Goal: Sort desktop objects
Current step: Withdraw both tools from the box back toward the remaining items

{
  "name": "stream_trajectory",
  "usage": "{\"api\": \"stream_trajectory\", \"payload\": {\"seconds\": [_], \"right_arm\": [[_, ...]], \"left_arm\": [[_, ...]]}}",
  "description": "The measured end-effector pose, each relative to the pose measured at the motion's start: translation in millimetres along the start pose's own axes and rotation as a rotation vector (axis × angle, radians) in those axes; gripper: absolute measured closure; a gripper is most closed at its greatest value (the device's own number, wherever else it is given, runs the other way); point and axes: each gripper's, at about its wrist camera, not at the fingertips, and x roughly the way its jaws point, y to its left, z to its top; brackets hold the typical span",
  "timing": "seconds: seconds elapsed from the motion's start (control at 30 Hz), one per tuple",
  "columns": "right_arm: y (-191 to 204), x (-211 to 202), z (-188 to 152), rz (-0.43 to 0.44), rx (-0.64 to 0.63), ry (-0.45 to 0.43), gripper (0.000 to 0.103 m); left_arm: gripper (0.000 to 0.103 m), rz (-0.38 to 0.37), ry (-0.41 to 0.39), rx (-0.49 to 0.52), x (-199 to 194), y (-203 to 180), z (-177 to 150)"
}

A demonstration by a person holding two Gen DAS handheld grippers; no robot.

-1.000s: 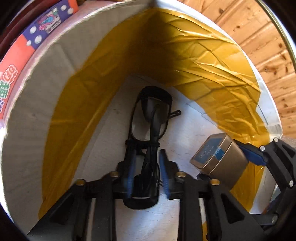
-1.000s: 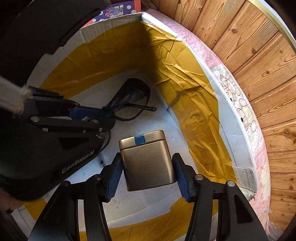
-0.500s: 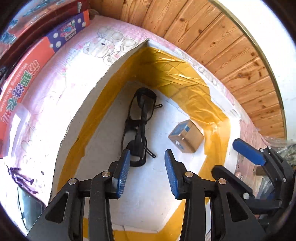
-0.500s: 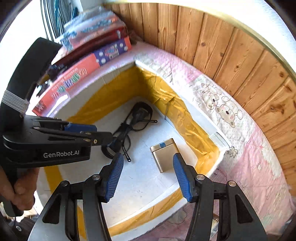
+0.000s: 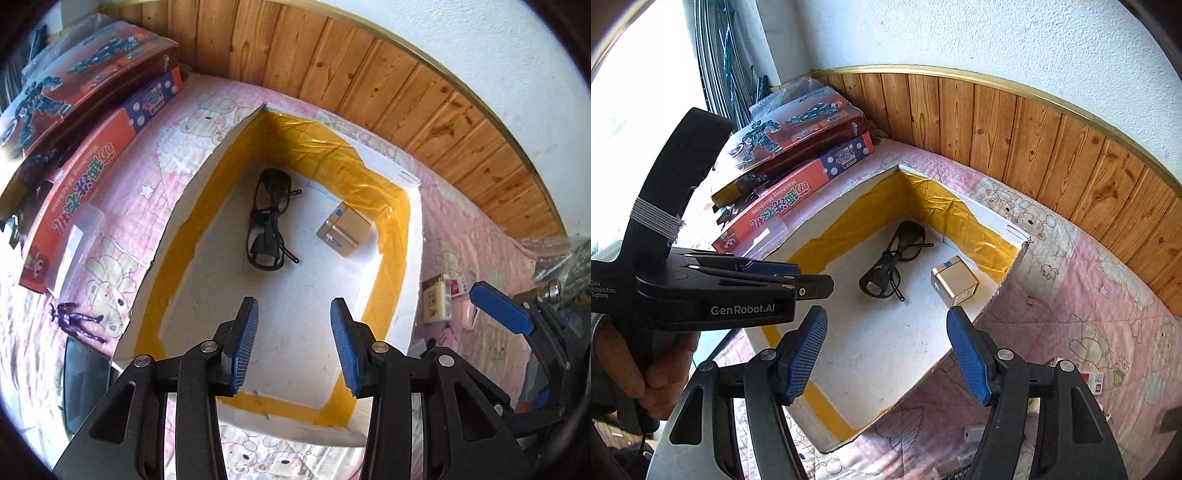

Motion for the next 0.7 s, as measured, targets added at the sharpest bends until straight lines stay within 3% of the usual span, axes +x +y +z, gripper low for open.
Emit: {"api": "stream_trajectory", "payload": {"seconds": [0.4, 0.7], "right_arm": [[16, -57, -41, 0.020, 0.062, -0.129, 0.035], [21, -91, -73, 0.060, 0.102, -0.231, 0.035]], "left_arm": [[0.060, 0.014, -0.065, 0.072, -47, -15, -33], [0.060, 0.026, -0.072, 0.125, -62, -22, -54]]}}
